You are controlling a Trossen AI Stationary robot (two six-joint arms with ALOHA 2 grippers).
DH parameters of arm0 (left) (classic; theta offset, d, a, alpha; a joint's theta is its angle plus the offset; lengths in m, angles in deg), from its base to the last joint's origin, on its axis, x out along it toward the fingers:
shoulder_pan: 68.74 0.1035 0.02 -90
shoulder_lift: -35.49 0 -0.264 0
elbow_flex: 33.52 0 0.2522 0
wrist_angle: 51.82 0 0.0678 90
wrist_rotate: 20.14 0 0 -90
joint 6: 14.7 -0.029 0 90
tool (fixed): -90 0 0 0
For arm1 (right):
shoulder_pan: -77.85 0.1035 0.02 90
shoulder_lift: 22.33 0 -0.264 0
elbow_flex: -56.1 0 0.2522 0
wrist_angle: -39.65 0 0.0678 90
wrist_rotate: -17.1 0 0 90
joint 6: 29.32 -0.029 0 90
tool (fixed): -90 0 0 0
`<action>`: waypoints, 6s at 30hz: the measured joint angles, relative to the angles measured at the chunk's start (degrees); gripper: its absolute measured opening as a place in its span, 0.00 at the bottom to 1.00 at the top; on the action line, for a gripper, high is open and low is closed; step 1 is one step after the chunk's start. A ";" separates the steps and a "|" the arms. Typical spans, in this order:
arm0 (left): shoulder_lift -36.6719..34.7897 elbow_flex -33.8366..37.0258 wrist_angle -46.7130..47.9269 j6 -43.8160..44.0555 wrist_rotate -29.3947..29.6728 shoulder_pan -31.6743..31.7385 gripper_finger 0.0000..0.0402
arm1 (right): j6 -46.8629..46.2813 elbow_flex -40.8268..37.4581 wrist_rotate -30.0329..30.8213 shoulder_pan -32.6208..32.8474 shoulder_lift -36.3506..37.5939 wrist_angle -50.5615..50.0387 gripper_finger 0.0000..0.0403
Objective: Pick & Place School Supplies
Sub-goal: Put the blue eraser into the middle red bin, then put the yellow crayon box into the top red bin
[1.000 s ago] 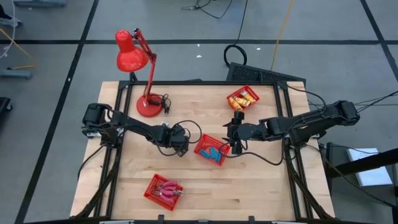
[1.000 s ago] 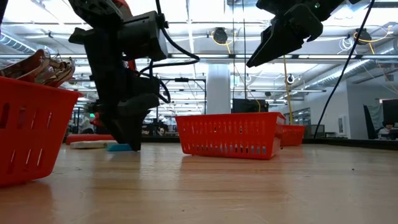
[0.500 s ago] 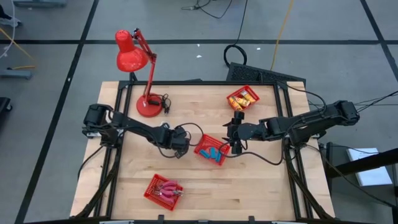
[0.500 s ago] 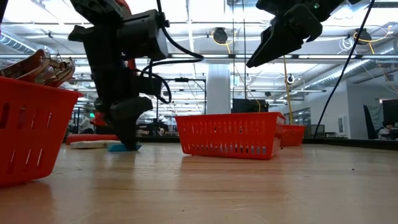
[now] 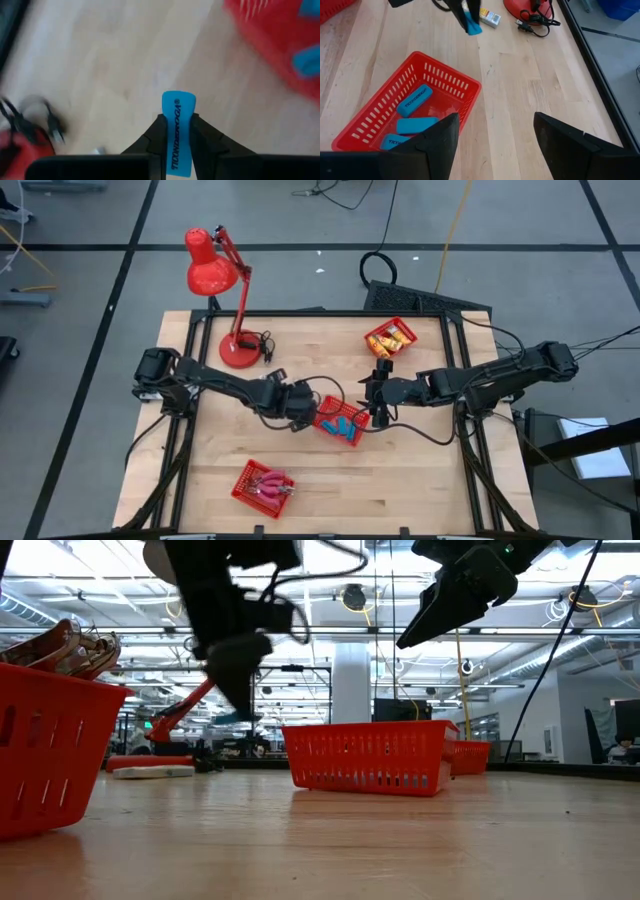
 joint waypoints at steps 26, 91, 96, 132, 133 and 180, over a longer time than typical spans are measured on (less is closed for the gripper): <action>-0.09 5.83 -38.22 -23.41 -20.52 2.73 0.13 | 0.11 0.00 0.04 -0.02 0.00 0.02 0.61; -11.34 20.12 5.18 24.22 -5.98 8.07 0.63 | -1.97 0.00 -1.68 0.04 0.00 -1.42 0.61; -11.34 21.64 0.51 22.55 -7.22 9.33 0.63 | -1.84 0.00 -1.68 0.04 0.00 -1.60 0.61; -11.34 33.38 -21.35 13.44 -13.18 14.32 0.25 | -2.36 0.00 -1.70 0.00 0.00 -1.70 0.61; -11.46 33.36 -21.44 12.83 -12.92 14.04 0.20 | -2.34 0.00 -1.66 0.00 0.00 -1.65 0.61; -16.45 26.35 -79.24 -31.57 -20.73 10.09 0.17 | -4.71 -27.85 -24.81 -16.72 -7.38 80.99 0.61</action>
